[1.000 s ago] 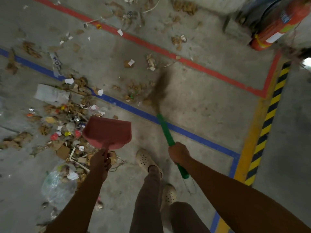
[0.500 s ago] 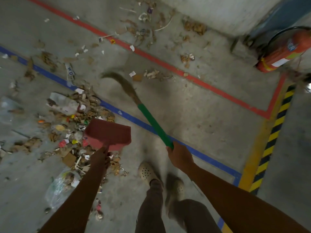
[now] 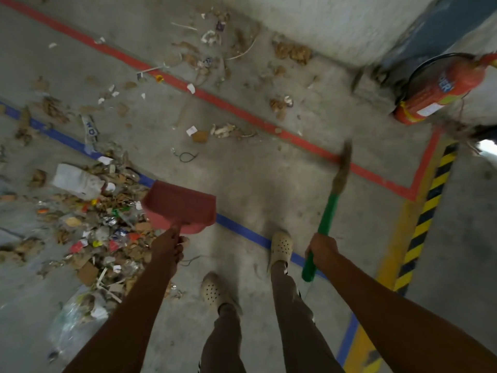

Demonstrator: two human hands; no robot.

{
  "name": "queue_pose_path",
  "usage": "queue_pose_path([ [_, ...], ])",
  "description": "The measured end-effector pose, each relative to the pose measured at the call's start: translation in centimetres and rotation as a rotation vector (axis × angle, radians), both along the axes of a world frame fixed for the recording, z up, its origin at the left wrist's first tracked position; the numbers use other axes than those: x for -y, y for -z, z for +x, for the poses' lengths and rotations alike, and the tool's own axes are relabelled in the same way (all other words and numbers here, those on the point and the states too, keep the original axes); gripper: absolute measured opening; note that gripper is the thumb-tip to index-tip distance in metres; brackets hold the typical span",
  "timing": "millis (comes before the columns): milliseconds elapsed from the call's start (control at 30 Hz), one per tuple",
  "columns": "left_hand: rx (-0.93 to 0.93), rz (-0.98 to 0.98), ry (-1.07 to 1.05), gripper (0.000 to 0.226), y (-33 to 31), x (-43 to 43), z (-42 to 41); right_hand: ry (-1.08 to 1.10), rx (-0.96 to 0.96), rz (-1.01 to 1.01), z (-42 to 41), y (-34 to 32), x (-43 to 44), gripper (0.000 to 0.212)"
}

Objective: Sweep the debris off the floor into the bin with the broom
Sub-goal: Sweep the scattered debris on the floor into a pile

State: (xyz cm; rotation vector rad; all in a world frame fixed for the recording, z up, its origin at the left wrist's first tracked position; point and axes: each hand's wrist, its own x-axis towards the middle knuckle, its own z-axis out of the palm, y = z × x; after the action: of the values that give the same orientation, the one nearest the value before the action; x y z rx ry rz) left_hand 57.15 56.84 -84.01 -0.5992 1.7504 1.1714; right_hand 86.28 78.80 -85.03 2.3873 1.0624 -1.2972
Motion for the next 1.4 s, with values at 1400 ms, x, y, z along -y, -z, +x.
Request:
queue_pose_path([
  [1400, 0.058, -0.033, -0.035, 0.024, 3.5, -30.9, -7.5, -0.352, 0.089, -0.043, -9.6, 3.2, -30.6, 0.029],
])
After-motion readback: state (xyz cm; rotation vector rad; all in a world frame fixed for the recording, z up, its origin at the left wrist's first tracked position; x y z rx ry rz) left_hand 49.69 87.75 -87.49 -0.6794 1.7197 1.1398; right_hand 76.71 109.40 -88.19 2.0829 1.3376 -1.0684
